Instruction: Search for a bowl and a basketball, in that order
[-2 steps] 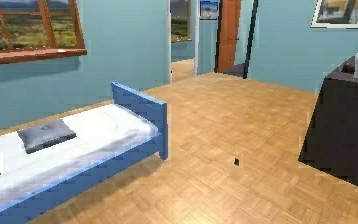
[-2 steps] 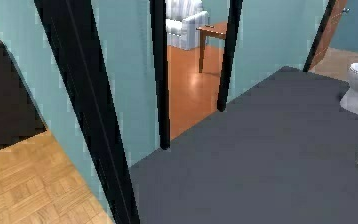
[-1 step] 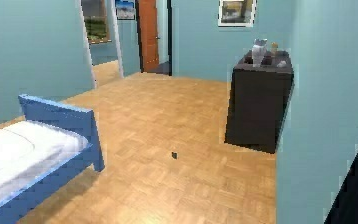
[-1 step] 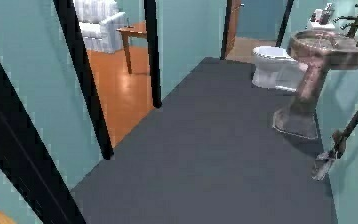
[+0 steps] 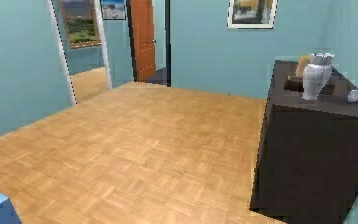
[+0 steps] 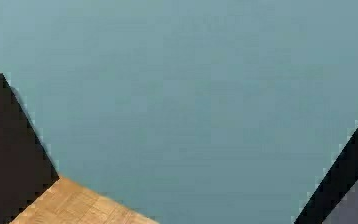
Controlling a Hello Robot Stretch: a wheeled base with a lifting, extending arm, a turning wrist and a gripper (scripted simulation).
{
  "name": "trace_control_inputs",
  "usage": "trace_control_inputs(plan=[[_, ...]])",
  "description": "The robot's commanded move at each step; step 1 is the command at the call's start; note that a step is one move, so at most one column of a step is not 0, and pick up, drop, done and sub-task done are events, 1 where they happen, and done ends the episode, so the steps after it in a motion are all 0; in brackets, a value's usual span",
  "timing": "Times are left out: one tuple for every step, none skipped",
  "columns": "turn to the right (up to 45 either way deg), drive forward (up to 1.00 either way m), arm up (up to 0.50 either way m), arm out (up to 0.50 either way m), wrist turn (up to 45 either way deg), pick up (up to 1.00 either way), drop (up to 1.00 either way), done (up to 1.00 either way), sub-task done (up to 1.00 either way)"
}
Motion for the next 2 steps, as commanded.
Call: trace_control_inputs(plan=[[0.0,0.95,0.00,0.00,0.0,0.00,0.00,0.00,0.00],[-6.0,0.00,0.00,0.00,0.0,0.00,0.00,0.00,0.00]])
